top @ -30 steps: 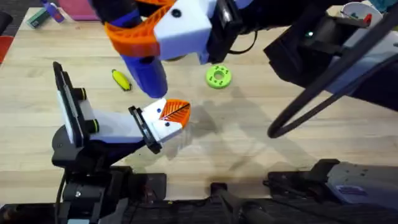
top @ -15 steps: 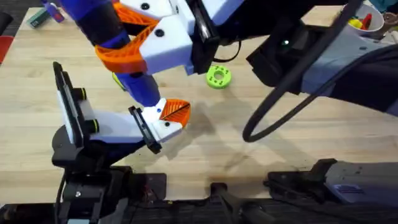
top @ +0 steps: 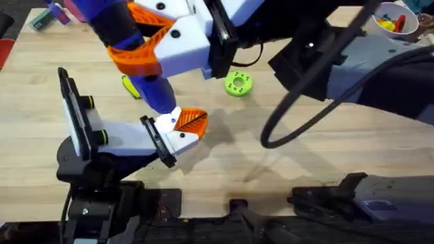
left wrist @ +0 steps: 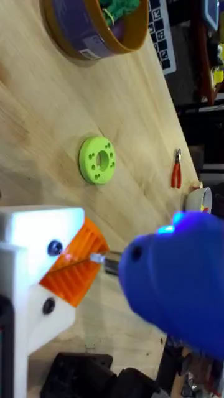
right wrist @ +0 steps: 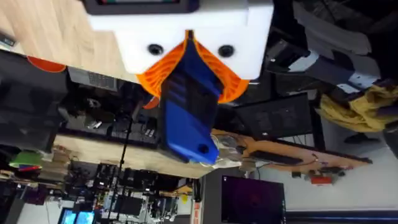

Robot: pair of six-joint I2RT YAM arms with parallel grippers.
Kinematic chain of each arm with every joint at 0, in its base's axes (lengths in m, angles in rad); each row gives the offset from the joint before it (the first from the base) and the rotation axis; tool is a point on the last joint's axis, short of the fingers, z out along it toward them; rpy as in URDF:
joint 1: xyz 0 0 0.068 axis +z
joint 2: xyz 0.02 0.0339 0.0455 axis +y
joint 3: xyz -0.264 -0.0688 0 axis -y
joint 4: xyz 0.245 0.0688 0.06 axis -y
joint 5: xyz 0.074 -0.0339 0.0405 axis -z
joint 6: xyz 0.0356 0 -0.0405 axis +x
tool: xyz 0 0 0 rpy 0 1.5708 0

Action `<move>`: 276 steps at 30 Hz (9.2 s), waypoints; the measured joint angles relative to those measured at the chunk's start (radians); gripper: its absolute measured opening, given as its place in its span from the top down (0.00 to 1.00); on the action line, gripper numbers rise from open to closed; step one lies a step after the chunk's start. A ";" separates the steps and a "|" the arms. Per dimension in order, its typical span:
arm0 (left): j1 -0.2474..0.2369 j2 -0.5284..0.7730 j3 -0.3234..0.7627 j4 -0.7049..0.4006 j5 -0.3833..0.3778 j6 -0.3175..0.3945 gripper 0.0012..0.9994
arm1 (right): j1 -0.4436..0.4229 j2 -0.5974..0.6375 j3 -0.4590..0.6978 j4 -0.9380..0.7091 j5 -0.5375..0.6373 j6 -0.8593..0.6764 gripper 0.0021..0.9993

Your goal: Pick up the gripper from the table and insert it into the empty holder that is missing its gripper. Then pick up a screw, insert it into the mounting hole, and use the screwdriver to tighten it. Finally, clean up the table by picking up the vegetable and placing it into the bucket.

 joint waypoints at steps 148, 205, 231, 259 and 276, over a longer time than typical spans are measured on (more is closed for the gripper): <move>0.000 0.000 0.000 0.000 0.001 0.000 0.99 | -0.360 -0.014 0.527 -1.960 0.974 -1.083 0.98; 0.004 0.000 0.000 0.002 -0.011 -0.028 0.01 | -0.467 0.002 0.370 -1.721 1.066 -0.389 0.01; 0.018 0.797 0.888 -0.760 -0.628 0.085 0.01 | -0.481 -0.741 -0.119 -1.854 1.010 -0.137 0.01; 0.274 1.840 1.413 -0.995 -0.922 -0.316 0.01 | -0.481 -0.748 -0.124 -1.849 1.009 -0.133 0.01; 0.279 1.951 1.413 -0.977 -1.011 -0.441 0.11 | -0.481 -0.748 -0.124 -1.850 1.009 -0.133 0.01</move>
